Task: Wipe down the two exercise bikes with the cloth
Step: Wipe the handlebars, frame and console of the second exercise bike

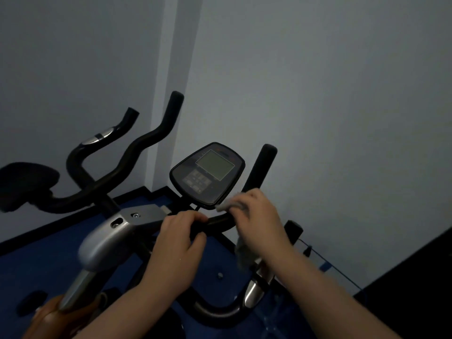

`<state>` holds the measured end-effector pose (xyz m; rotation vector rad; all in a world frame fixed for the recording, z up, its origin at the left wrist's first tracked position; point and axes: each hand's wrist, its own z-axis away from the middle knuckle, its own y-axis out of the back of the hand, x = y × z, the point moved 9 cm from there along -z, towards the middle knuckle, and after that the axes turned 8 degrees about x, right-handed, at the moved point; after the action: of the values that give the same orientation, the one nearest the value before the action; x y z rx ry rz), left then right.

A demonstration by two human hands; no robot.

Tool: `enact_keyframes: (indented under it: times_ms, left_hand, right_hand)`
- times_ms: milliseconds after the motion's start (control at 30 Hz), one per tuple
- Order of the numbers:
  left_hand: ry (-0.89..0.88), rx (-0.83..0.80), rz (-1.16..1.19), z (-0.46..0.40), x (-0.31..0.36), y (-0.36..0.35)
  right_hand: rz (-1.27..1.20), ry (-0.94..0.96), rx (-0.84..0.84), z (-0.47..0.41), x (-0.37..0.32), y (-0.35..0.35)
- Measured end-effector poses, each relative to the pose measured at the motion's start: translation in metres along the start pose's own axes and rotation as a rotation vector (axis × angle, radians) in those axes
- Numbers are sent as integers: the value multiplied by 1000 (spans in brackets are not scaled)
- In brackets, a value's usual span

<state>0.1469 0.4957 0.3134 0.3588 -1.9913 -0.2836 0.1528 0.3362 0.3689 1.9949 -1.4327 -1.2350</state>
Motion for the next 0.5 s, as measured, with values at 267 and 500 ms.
enact_keyframes:
  times_ms: [267, 500]
  left_hand:
    - [-26, 8, -14, 1, 5, 0]
    - [-55, -4, -38, 0, 9, -2]
  right_hand:
    - [-36, -66, 114, 22, -7, -6]
    - [-318, -245, 600, -53, 9, 82]
